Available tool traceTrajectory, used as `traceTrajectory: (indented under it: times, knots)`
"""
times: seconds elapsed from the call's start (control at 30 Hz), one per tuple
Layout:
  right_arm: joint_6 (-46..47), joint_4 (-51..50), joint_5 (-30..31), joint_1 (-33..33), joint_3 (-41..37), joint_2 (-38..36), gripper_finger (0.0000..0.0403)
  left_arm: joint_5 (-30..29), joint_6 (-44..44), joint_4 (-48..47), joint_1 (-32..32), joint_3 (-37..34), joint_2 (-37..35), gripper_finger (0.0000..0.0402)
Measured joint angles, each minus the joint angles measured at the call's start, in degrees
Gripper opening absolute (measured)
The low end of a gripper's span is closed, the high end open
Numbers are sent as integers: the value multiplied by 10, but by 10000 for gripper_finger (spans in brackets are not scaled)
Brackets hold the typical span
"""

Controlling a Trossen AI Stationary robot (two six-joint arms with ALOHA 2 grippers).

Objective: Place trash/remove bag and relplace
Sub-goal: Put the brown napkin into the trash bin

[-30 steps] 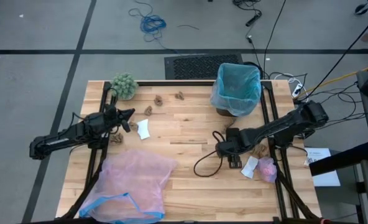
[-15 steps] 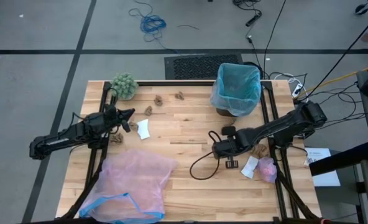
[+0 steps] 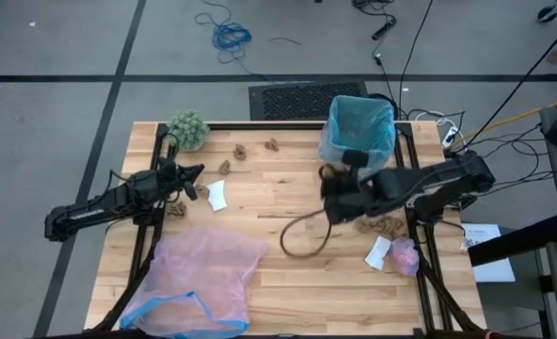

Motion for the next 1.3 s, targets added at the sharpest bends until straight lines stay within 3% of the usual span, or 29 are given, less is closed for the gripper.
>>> traceTrajectory:
  times: [0.13, 0.4, 0.63, 1.03, 1.13, 1.3]
  knots:
    - [55, -84, 48, -59, 57, -1, 0, 0, 0, 0, 0, 0, 0, 0]
    - [18, -82, 29, -236, 58, -23, 0, 0, 0, 0, 0, 0, 0, 0]
    - [-52, -23, -140, -351, 58, -20, 28, 0, 0, 0, 0, 0, 0, 0]
    - [-120, -2, -163, -366, 58, -13, 207, 0, 0, 0, 0, 0, 0, 0]
    - [-119, -45, -216, -359, 79, -13, 216, 0, 0, 0, 0, 0, 0, 0]
    - [-95, -79, -380, -322, 110, -15, 183, 0, 2, 1, 0, 0, 0, 0]
